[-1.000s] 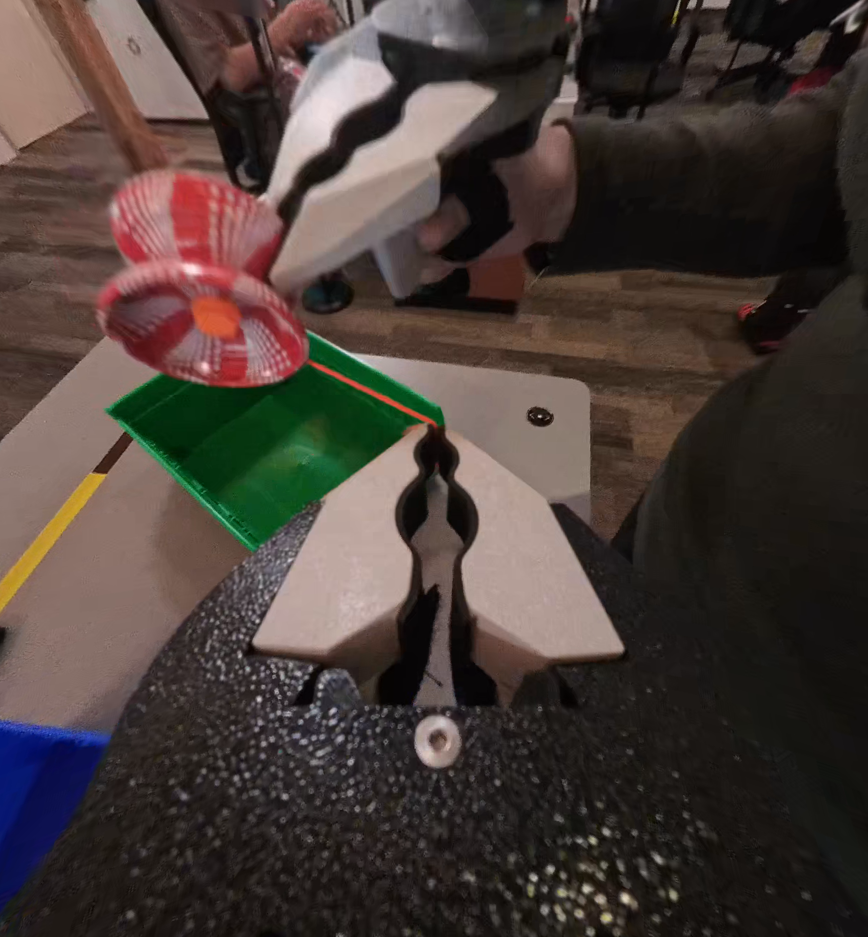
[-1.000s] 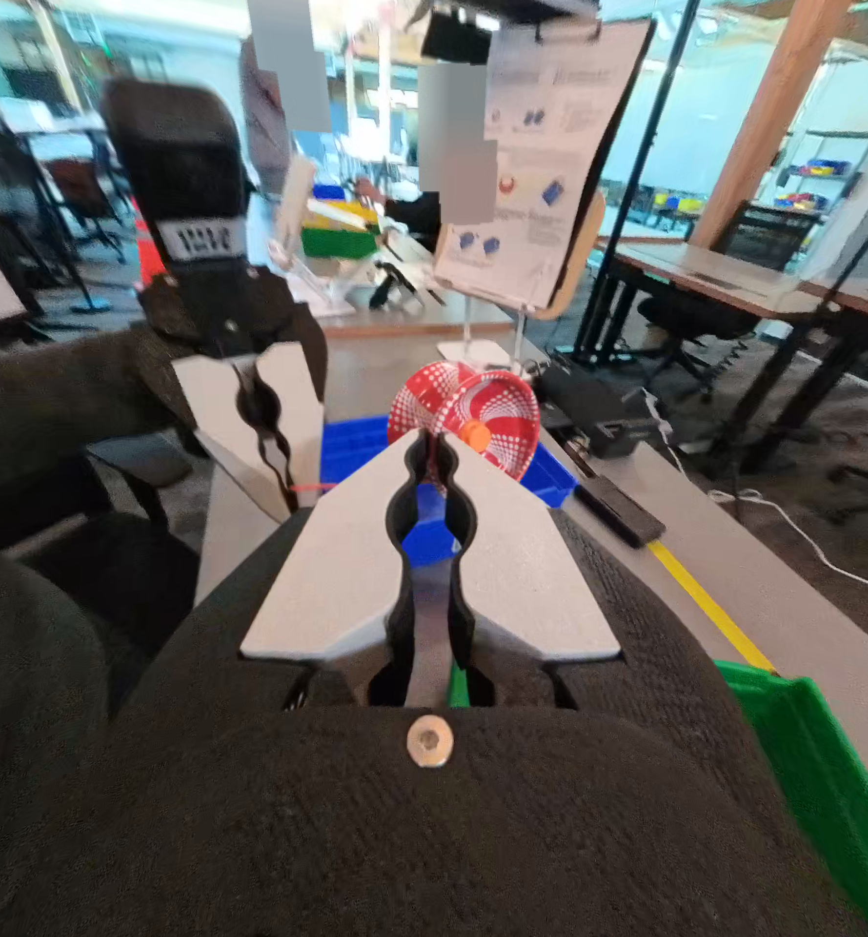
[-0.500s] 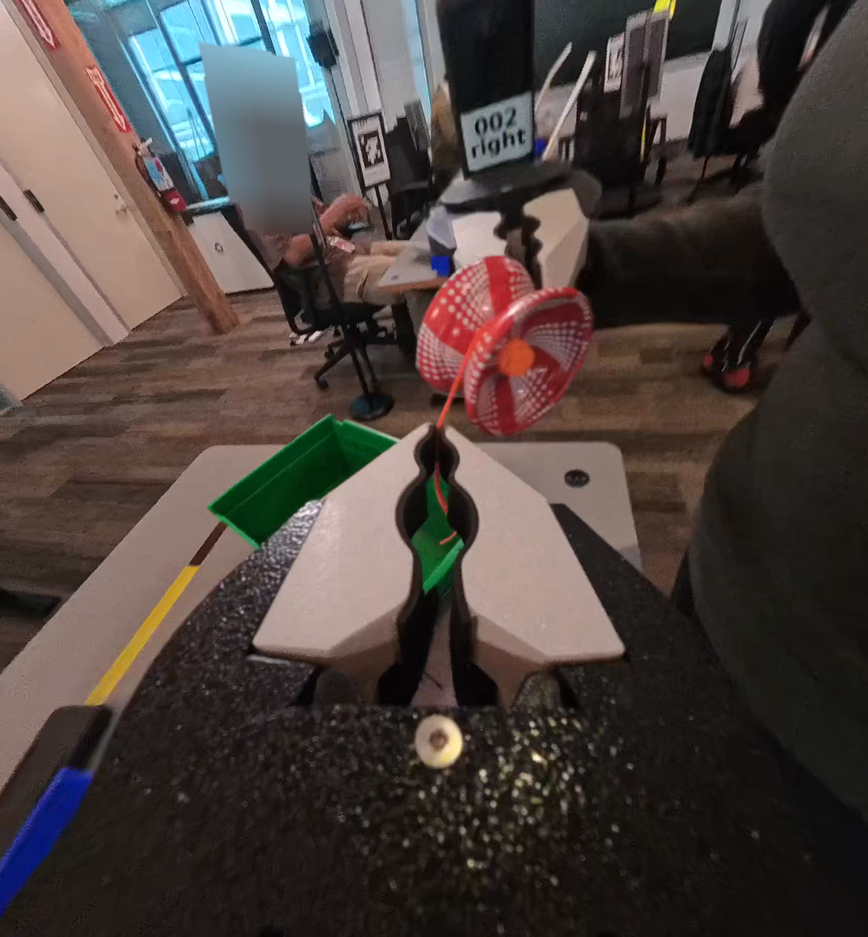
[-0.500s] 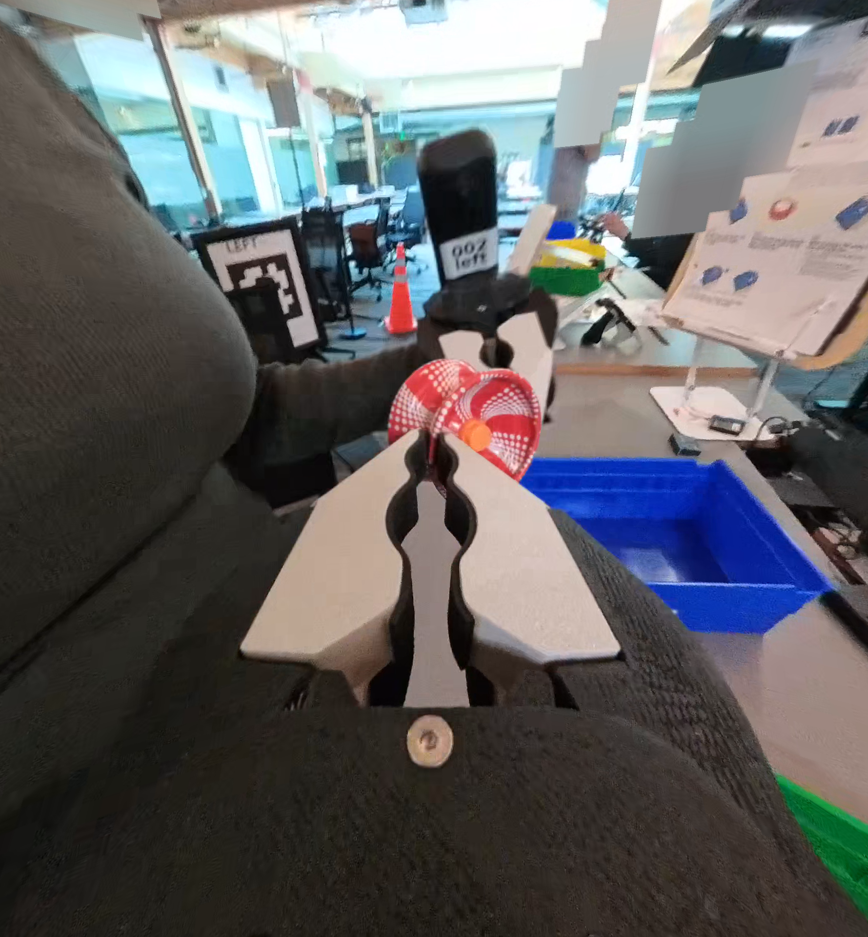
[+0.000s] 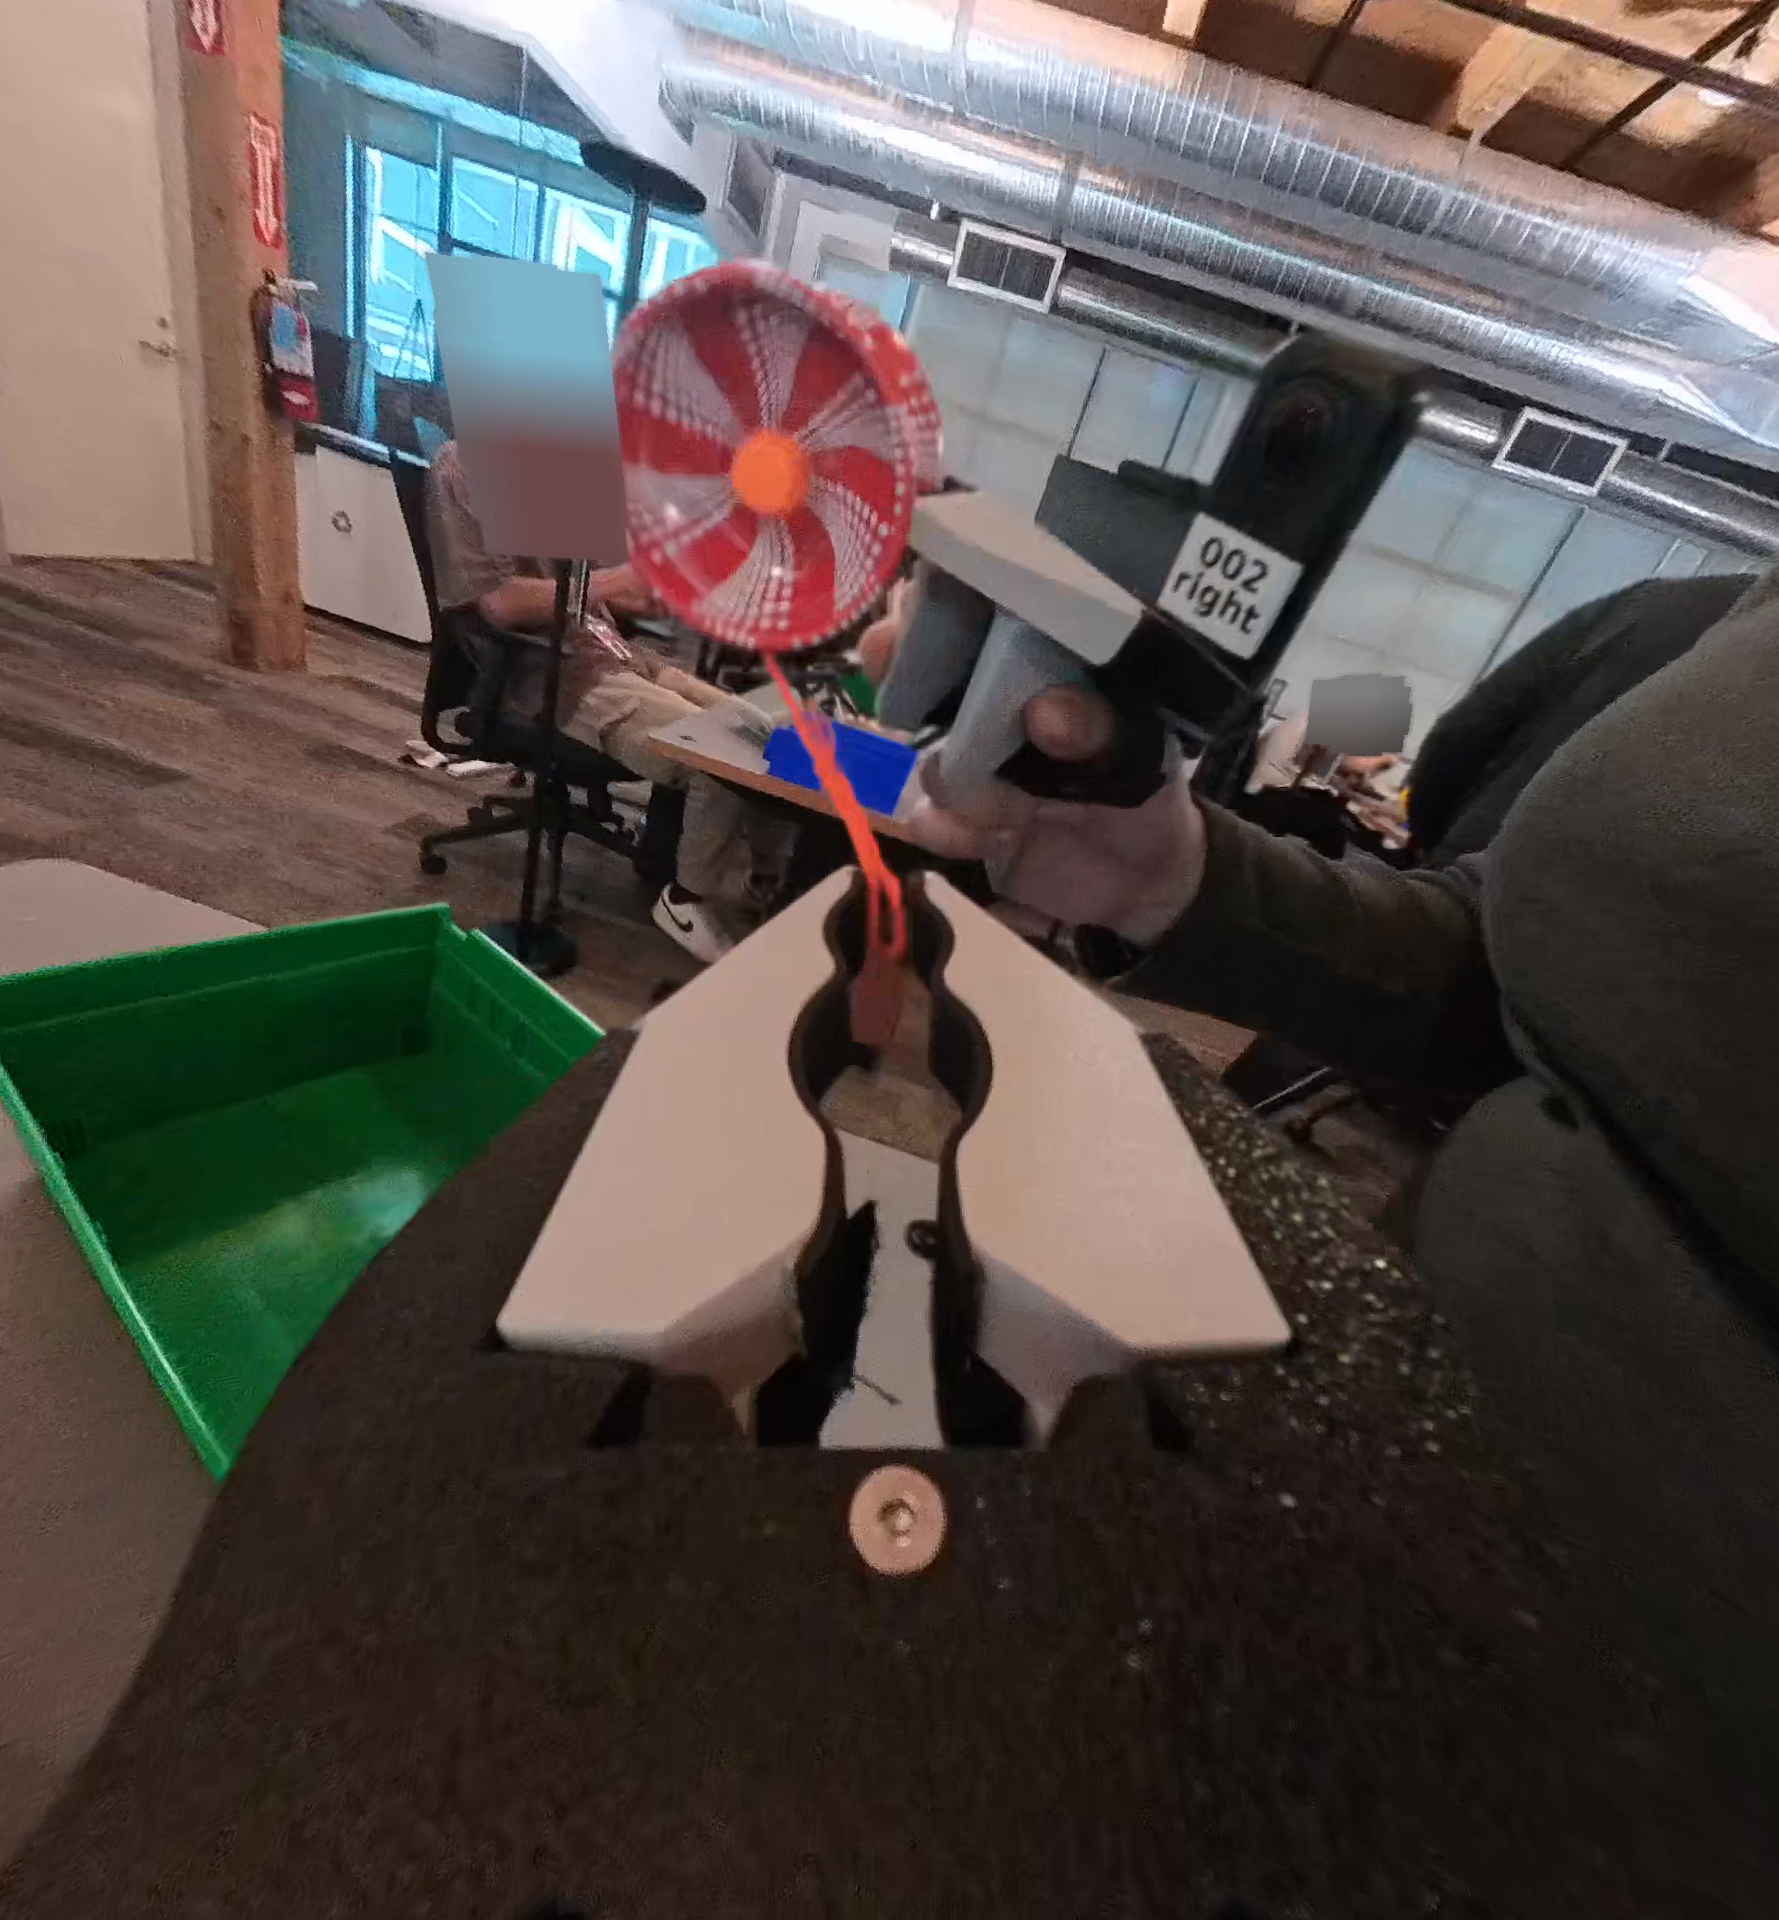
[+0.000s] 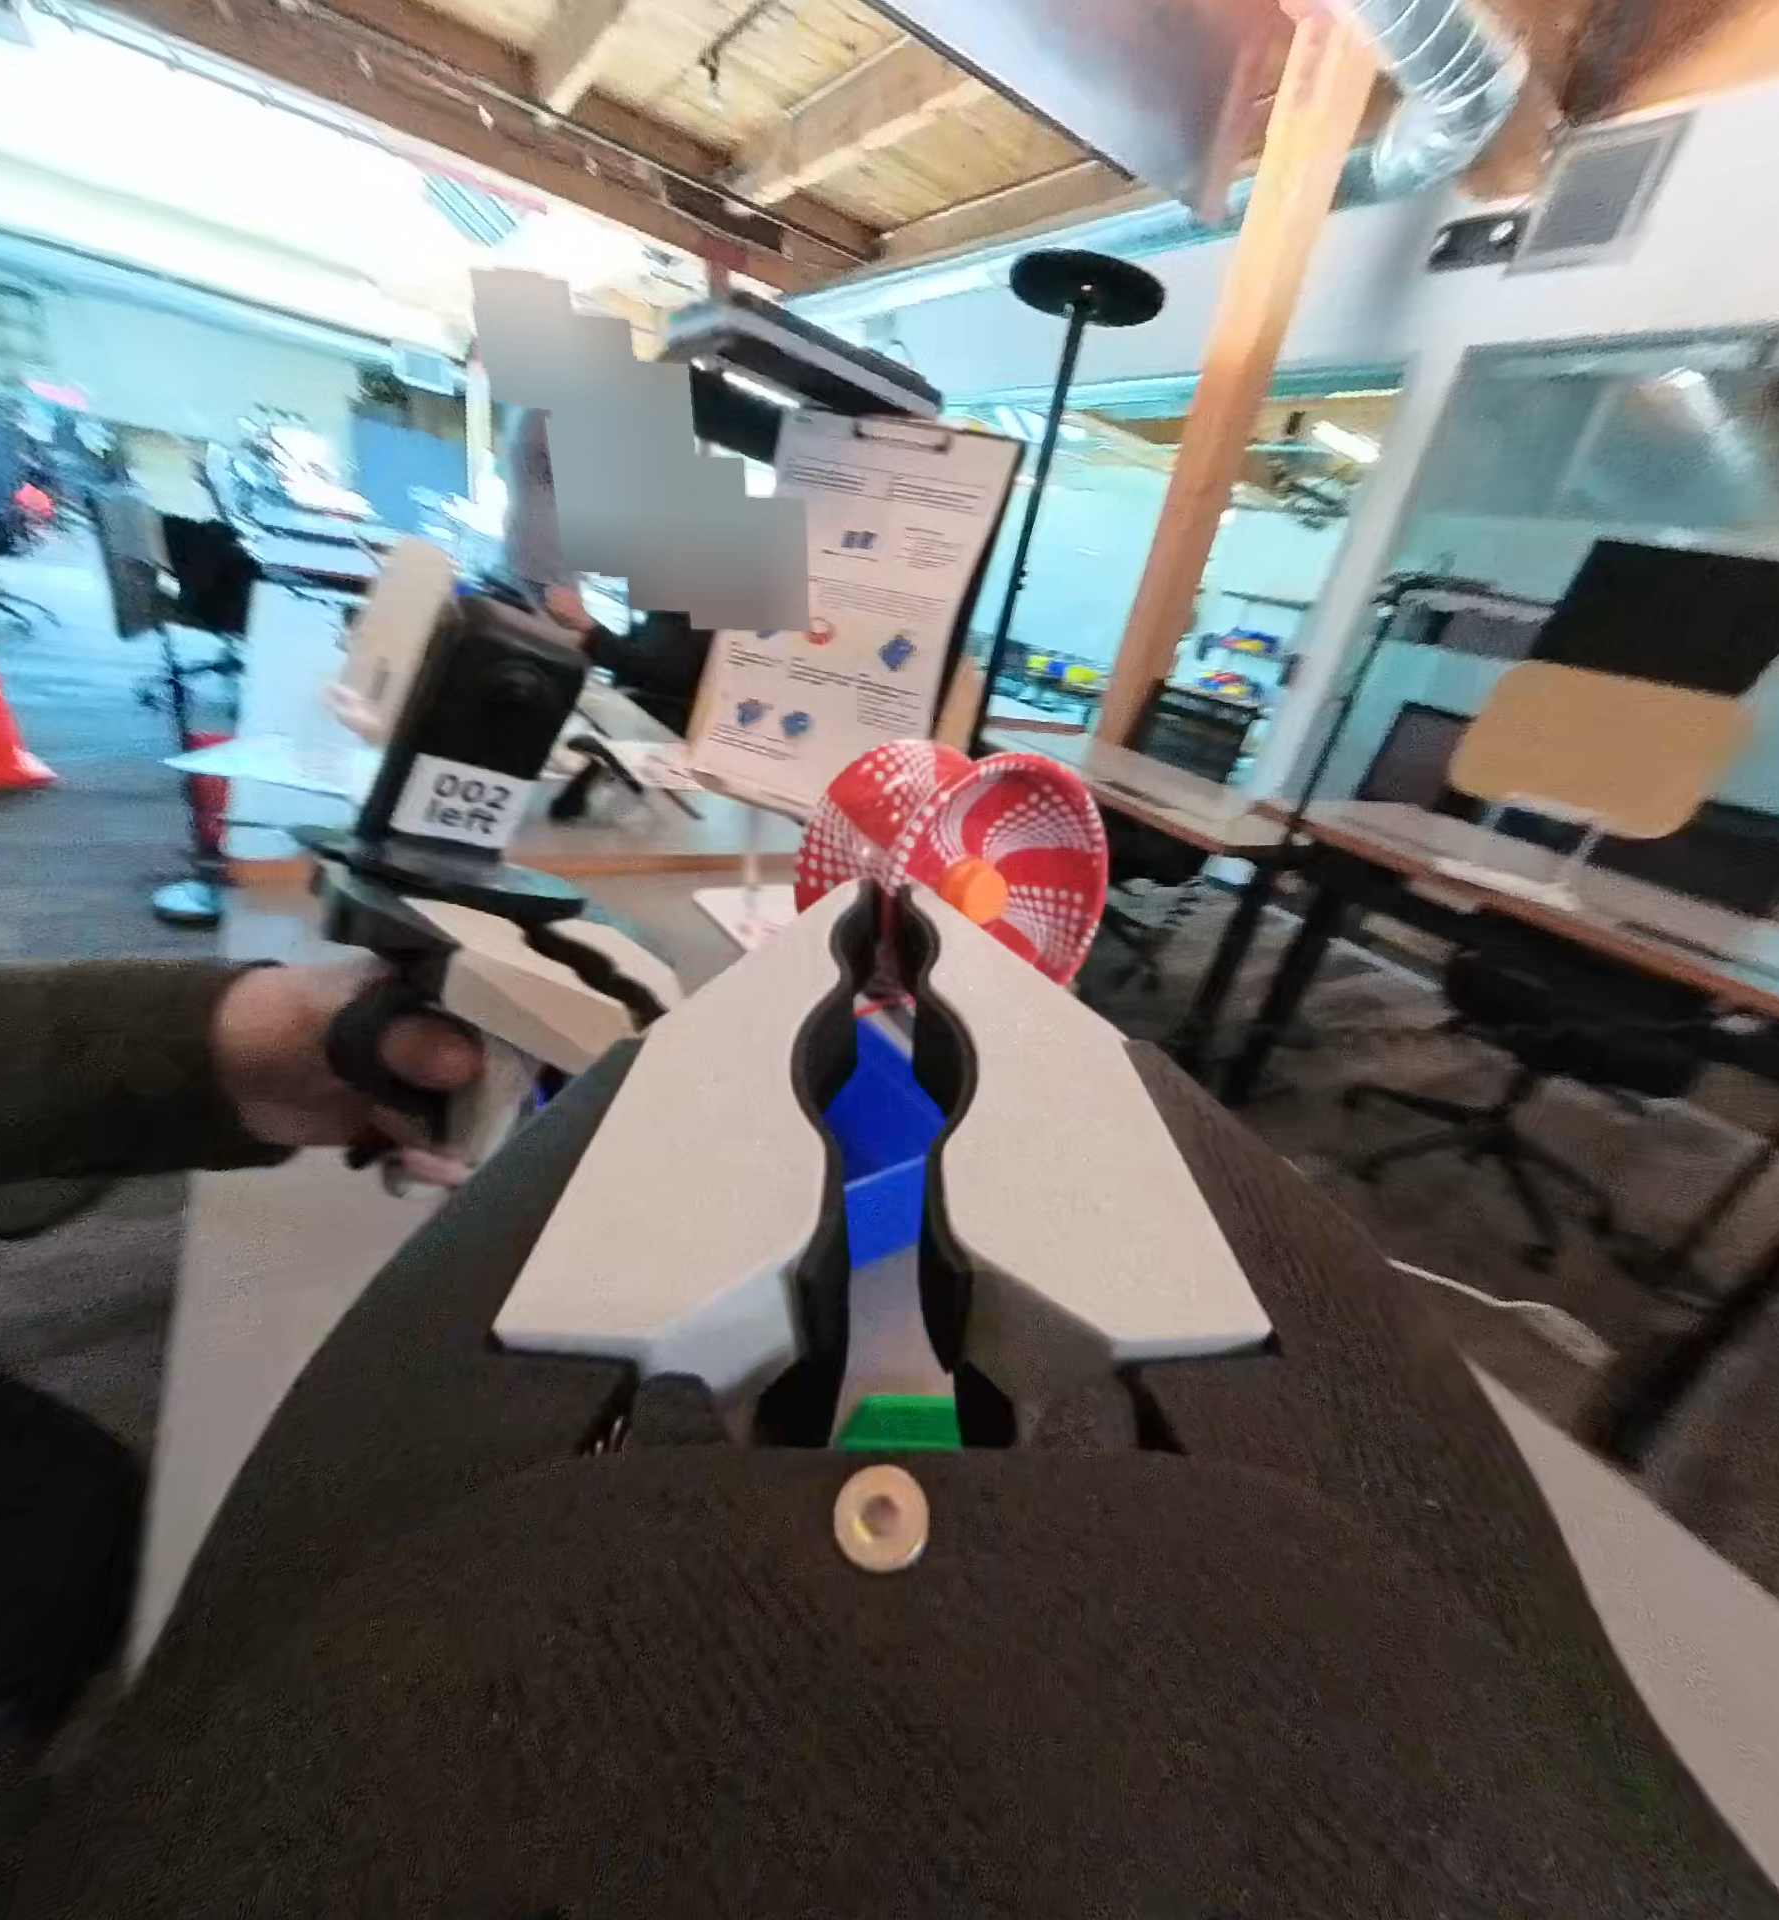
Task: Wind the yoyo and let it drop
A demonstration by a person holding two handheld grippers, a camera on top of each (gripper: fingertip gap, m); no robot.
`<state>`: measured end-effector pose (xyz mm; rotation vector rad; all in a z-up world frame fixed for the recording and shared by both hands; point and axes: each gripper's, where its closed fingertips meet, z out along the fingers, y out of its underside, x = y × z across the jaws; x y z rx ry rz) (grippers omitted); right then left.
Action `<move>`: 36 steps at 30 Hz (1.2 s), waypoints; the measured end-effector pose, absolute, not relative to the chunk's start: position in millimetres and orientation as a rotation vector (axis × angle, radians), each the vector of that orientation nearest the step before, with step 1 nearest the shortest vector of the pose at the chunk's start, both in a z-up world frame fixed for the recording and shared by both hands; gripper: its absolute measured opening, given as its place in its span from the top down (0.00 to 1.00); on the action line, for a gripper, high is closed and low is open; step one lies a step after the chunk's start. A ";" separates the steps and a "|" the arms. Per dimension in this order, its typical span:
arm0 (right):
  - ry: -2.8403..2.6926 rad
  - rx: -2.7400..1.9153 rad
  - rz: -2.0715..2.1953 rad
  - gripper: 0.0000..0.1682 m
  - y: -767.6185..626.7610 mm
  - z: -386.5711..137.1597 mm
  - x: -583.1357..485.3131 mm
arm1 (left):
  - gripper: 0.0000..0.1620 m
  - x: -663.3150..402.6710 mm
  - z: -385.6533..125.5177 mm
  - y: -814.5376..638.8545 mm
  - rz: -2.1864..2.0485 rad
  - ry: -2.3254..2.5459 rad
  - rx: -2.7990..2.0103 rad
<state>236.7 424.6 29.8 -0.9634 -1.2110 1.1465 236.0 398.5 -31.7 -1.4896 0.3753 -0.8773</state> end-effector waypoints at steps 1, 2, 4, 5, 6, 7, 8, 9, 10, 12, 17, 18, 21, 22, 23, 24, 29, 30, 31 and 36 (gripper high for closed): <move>-1.197 -0.942 1.037 0.99 430.1 33.0 239.2 | 0.90 234.7 -33.1 400.3 -0.889 0.360 -1.517; -1.186 -0.917 0.914 1.00 435.4 37.1 243.5 | 0.83 231.6 -29.6 403.2 -0.903 0.328 -1.520; -1.210 -0.843 0.601 1.00 444.9 41.0 250.8 | 0.70 225.7 -9.2 413.3 -0.947 0.243 -1.474; -1.227 -0.792 0.423 1.00 448.9 42.1 254.8 | 0.66 225.1 4.5 420.1 -0.973 0.216 -1.447; -1.243 -0.733 0.248 1.00 451.6 42.8 258.7 | 0.61 228.7 18.1 427.9 -0.995 0.207 -1.431; -1.254 -0.677 0.089 1.00 453.8 43.1 262.3 | 0.56 236.0 31.5 435.5 -1.015 0.221 -1.421; -1.267 -0.635 -0.037 1.00 455.1 41.5 265.0 | 0.52 245.9 43.0 442.2 -1.023 0.251 -1.416; -1.289 -0.604 -0.124 1.00 455.0 38.0 266.7 | 0.48 257.9 52.4 449.0 -1.019 0.291 -1.417; -1.309 -0.584 -0.186 1.00 454.5 33.6 268.6 | 0.46 271.0 58.7 456.2 -1.003 0.336 -1.433; -1.307 -0.553 -0.317 0.99 454.6 29.9 277.2 | 0.45 295.5 58.7 462.6 -0.974 0.427 -1.479; -1.275 -0.510 -0.597 0.99 447.3 27.1 313.2 | 0.70 351.1 41.9 465.3 -1.104 0.573 -1.559; -1.280 -0.526 -0.638 0.99 447.1 24.4 321.9 | 0.80 361.0 44.3 461.5 -1.187 0.587 -1.520; -1.219 -0.610 -0.593 0.97 438.7 22.5 347.2 | 0.81 389.0 48.4 453.1 -1.308 0.681 -1.406; -1.198 -0.669 -0.462 0.89 430.1 20.9 354.4 | 0.81 397.0 51.3 451.1 -1.325 0.715 -1.351; -1.173 -0.740 -0.297 0.80 419.6 20.1 362.5 | 0.80 404.3 54.8 448.3 -1.352 0.752 -1.293; -1.108 -0.821 -0.144 0.73 412.3 23.8 374.5 | 0.81 411.7 57.5 444.3 -1.402 0.789 -1.248; -0.650 -1.083 0.316 0.65 406.0 51.4 455.2 | 0.80 442.5 81.2 426.8 -1.714 0.905 -1.060; -0.567 -1.130 0.410 0.67 408.9 53.8 466.2 | 0.80 450.2 84.1 422.7 -1.744 0.948 -1.030; -0.479 -1.203 0.538 0.71 414.0 52.5 476.2 | 0.80 457.5 86.9 419.0 -1.778 0.985 -1.003; -0.332 -1.340 0.933 0.72 419.6 48.0 500.7 | 0.81 504.1 95.7 417.5 -1.871 1.084 -0.945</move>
